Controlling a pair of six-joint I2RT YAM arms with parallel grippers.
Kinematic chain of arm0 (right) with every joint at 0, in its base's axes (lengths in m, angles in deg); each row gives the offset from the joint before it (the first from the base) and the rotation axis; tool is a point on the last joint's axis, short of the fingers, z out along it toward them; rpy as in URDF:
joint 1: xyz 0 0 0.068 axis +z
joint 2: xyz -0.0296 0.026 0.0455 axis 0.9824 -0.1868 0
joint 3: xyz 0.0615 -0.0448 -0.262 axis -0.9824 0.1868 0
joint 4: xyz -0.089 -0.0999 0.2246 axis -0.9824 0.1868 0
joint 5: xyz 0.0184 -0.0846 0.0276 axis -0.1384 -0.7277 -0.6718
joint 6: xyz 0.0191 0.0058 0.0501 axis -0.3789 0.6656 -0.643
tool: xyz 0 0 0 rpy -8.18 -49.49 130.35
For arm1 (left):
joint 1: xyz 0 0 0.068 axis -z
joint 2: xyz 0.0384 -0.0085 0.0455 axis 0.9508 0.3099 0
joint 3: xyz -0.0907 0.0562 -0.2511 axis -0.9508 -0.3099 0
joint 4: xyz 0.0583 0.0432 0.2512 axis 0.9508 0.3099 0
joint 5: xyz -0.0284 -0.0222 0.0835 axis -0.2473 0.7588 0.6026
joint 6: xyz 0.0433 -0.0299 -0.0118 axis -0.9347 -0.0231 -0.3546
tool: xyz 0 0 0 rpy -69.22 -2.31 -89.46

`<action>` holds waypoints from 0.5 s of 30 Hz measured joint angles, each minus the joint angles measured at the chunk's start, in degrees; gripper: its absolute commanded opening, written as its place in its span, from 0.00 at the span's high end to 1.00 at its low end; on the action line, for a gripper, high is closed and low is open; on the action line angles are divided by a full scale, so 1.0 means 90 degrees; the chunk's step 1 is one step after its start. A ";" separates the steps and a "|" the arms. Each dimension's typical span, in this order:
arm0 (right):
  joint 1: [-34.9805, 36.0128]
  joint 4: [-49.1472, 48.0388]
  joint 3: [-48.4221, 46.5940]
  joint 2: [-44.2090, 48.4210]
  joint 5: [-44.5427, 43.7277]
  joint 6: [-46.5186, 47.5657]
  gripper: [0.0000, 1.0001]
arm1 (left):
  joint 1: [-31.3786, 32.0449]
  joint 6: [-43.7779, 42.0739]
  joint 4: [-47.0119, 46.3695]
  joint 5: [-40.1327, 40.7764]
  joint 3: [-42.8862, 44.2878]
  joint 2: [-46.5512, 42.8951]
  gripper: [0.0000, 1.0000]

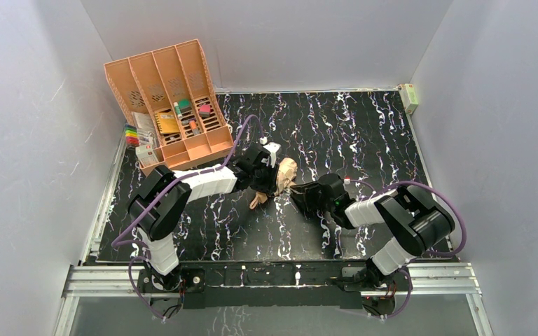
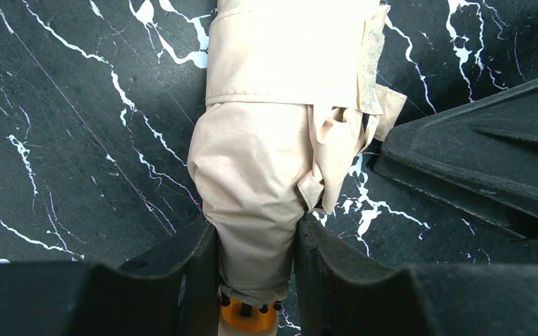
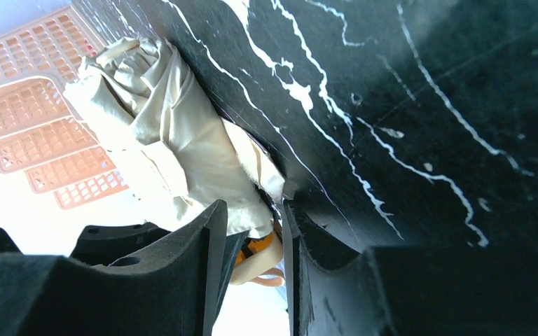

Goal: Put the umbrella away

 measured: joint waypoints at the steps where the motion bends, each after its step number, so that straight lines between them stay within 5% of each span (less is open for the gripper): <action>1: 0.0000 0.0005 -0.0002 0.0000 -0.0044 -0.0002 0.56 | 0.0002 -0.0002 0.0000 0.0007 0.0000 0.0000 1.00; 15: -0.0002 0.0085 -0.0209 -0.0134 -0.0665 0.0119 0.62 | 0.0022 -0.0024 0.0095 0.0036 0.0070 0.0029 1.00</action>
